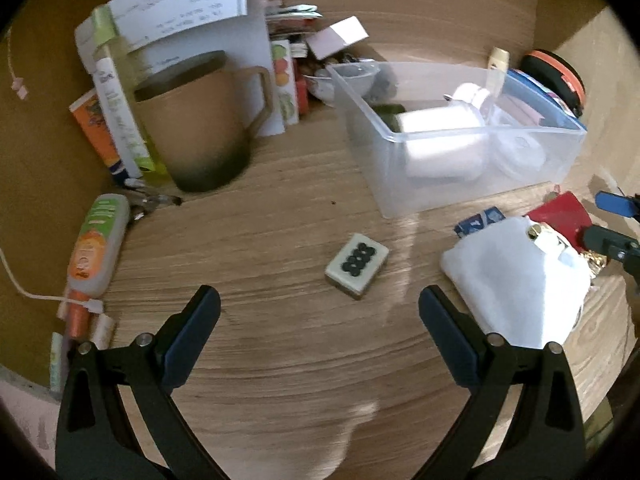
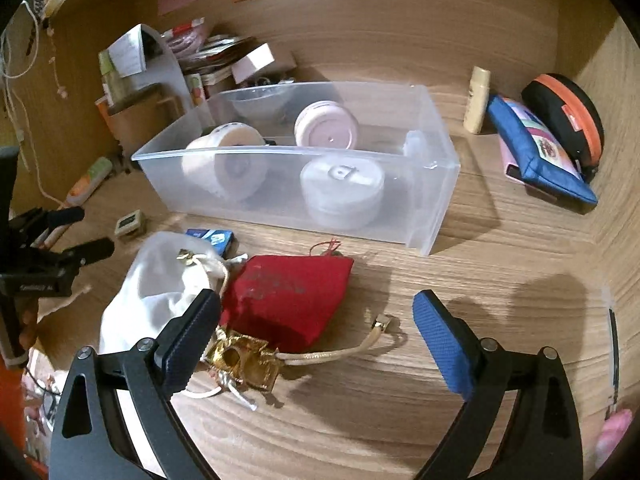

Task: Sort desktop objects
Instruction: 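Open both grippers to release the tape roll and container into the box, then grasp the white tile with the left gripper while the right grasps the red pouch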

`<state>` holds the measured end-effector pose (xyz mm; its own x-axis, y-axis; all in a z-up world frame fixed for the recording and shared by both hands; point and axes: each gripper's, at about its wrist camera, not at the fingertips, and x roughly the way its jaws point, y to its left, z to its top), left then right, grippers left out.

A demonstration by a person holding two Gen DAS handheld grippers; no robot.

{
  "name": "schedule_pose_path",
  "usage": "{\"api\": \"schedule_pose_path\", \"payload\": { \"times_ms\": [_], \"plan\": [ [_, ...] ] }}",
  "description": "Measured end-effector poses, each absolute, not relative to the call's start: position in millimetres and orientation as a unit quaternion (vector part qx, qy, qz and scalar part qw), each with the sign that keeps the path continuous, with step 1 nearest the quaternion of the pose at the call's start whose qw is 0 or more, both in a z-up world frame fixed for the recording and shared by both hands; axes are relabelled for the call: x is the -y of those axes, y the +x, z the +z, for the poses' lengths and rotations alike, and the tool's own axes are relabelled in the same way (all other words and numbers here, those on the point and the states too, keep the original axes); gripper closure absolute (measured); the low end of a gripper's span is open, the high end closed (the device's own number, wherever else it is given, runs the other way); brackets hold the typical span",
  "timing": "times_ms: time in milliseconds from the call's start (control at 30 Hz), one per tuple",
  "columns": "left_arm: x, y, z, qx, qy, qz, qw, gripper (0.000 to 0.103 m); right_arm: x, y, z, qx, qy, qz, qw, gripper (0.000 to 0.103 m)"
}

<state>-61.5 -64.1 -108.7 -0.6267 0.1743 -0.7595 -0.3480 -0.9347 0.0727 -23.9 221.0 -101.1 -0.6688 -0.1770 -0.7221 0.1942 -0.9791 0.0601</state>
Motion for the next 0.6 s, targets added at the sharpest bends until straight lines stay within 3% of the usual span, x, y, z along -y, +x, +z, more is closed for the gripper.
{"api": "schedule_pose_path", "payload": {
  "times_ms": [100,167,267,400,467,600],
  "plan": [
    [60.4,-62.6,-109.8,-0.109,-0.405,0.894,0.157,0.006,-217.5,-25.1,-103.1,-0.012,0.397,-0.911,0.108,0.010],
    [57.4,-65.3,-110.3,-0.118,-0.408,0.891,0.163,0.021,-214.2,-25.1,-104.8,-0.020,0.400,-0.910,0.112,0.015],
    [56.3,-72.2,-111.8,-0.115,-0.418,0.884,0.174,0.033,-208.4,-24.6,-107.6,-0.034,0.403,-0.907,0.115,0.022],
    [56.4,-80.4,-113.0,-0.108,-0.423,0.881,0.182,0.043,-207.8,-26.4,-109.1,-0.035,0.410,-0.904,0.119,0.023],
    [55.9,-84.6,-114.0,-0.104,-0.429,0.877,0.192,0.056,-208.6,-27.8,-110.5,-0.029,0.416,-0.901,0.122,0.025],
    [54.0,-89.7,-116.9,-0.103,-0.432,0.873,0.203,0.060,-208.8,-32.5,-114.1,-0.021,0.428,-0.894,0.130,0.033]
  ]
}}
